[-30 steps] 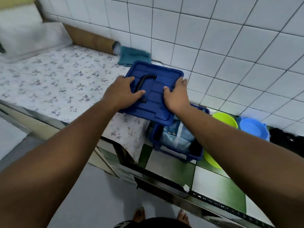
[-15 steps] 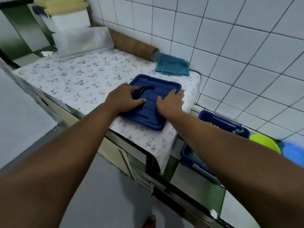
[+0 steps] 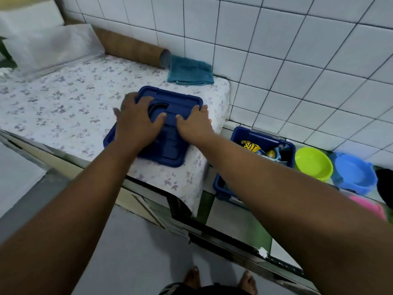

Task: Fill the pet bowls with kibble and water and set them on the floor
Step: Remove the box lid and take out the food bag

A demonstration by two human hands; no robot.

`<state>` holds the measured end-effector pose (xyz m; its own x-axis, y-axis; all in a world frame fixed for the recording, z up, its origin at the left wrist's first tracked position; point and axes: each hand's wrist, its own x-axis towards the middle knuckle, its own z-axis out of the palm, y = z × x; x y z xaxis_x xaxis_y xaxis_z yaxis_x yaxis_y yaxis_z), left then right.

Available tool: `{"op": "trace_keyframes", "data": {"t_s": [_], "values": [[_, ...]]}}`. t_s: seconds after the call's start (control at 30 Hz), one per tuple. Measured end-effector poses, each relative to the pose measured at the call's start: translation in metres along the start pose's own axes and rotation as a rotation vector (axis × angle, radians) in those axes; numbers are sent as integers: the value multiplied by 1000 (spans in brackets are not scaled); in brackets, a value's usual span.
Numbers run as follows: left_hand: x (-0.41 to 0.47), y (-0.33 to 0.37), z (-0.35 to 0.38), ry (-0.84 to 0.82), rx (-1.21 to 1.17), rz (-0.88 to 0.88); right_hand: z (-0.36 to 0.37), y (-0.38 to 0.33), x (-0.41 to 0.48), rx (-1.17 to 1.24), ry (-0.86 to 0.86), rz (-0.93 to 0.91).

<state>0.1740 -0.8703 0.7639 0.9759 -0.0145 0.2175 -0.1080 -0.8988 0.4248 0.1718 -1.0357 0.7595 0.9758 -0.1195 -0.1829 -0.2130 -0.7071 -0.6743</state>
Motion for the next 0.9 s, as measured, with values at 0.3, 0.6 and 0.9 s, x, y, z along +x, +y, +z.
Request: {"op": "trace_keyframes", "data": {"t_s": [0.3,0.6,0.9], "values": [[-45,125,60,-200,-117,424,-110,120,-29,91,277,35],[-52,165,132,-514,73,566,-130,223,-80,-378,66,157],[-61,176,157,-557,297,546,-119,243,-92,-639,63,72]]}}
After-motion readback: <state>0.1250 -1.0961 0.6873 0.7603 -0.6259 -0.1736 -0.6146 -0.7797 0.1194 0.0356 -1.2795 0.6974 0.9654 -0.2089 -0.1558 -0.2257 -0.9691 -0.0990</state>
